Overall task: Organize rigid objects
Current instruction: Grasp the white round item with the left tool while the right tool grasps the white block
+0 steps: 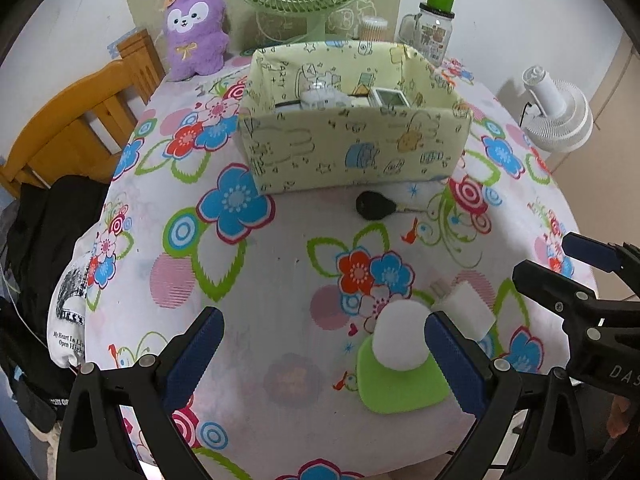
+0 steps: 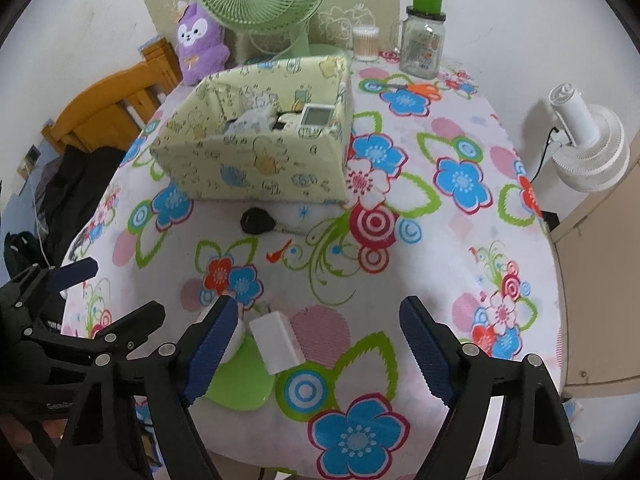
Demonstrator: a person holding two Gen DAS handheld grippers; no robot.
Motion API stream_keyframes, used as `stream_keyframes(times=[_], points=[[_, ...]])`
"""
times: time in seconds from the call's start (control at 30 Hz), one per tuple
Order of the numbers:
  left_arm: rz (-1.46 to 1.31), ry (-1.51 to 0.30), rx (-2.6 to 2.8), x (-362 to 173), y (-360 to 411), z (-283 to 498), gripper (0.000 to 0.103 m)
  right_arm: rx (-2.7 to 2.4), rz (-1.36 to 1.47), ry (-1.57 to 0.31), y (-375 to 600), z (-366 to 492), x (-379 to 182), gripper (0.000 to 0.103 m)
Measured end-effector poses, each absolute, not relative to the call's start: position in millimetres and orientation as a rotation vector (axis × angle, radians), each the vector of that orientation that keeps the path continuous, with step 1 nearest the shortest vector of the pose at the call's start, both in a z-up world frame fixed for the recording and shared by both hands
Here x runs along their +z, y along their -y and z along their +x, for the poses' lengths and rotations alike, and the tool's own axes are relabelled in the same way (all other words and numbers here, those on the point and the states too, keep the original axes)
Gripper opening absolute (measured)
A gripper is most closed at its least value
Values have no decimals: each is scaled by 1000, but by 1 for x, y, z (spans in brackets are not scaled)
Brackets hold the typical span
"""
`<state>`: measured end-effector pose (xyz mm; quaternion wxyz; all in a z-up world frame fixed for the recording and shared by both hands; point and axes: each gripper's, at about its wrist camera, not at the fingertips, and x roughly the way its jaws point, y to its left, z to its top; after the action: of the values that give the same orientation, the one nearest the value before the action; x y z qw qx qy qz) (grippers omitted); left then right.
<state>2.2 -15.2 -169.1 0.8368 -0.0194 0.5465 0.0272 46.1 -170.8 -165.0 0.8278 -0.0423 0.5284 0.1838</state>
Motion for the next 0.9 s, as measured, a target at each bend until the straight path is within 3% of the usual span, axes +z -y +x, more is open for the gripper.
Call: stream_keyframes(times=[0.7,0.9], points=[[-25,-1207,19,-206,14,-5,101,460,-134,-1245,149,36,-223,61],[-12,-1215,16,-211,17,-3,101,486,-124,-1264,143,39,-237,42]])
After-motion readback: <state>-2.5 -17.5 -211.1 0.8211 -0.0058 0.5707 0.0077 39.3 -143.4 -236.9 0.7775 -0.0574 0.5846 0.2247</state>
